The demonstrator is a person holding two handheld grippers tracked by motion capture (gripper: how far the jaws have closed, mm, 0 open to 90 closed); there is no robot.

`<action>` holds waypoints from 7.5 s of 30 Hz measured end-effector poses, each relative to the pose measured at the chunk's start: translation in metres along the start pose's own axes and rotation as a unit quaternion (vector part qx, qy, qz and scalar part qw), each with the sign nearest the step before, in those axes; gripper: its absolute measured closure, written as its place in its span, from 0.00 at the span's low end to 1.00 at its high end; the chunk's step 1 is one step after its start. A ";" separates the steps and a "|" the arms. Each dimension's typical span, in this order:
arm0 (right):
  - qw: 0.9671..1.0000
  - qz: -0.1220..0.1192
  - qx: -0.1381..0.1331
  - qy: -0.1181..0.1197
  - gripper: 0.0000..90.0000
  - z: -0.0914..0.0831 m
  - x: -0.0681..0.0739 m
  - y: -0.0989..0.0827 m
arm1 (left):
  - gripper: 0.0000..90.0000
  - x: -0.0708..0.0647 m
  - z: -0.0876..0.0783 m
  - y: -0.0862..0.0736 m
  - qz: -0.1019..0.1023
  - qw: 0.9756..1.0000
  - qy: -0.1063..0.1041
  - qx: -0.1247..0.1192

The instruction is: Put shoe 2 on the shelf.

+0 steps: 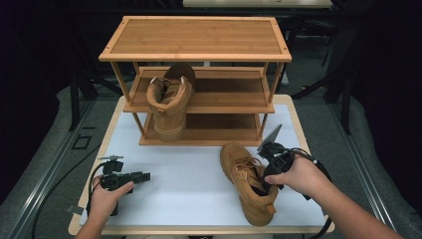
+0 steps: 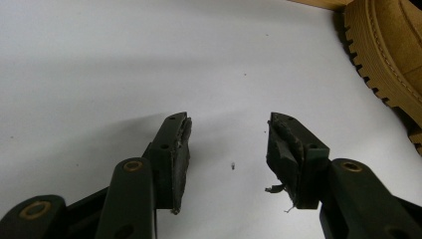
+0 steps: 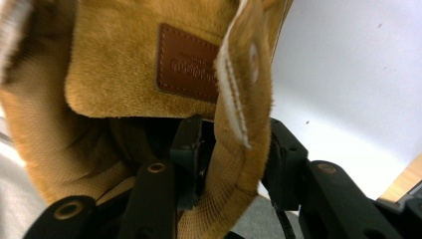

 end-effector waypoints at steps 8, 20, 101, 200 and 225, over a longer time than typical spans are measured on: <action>0.999 -0.001 0.002 0.034 0.82 0.002 0.001 -0.002 | 0.56 0.000 -0.001 0.001 -0.001 1.000 0.000 -0.002; 0.995 0.040 -0.016 0.090 0.85 -0.001 0.005 0.001 | 0.56 0.001 -0.001 0.001 -0.005 1.000 -0.001 -0.003; 0.919 0.086 -0.289 0.253 0.89 -0.180 0.033 0.016 | 0.57 0.003 0.000 0.000 -0.006 1.000 0.002 -0.002; 0.877 0.106 -0.444 0.152 0.97 -0.109 -0.042 0.143 | 0.96 -0.087 -0.045 0.160 0.069 0.988 -0.029 -0.135; 0.834 0.156 -0.484 0.214 1.00 -0.086 -0.038 0.179 | 1.00 -0.111 -0.015 0.190 0.050 0.986 -0.045 -0.154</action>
Point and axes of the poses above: each handheld gripper's, and its own axes: z roughly forward along the jaws, y roughly out of its top, x roughly to its left, the point moved 10 cm from there along z, roughly forward along the jaws, and after that the axes turned 8 degrees about -z, right-handed, at the moved point
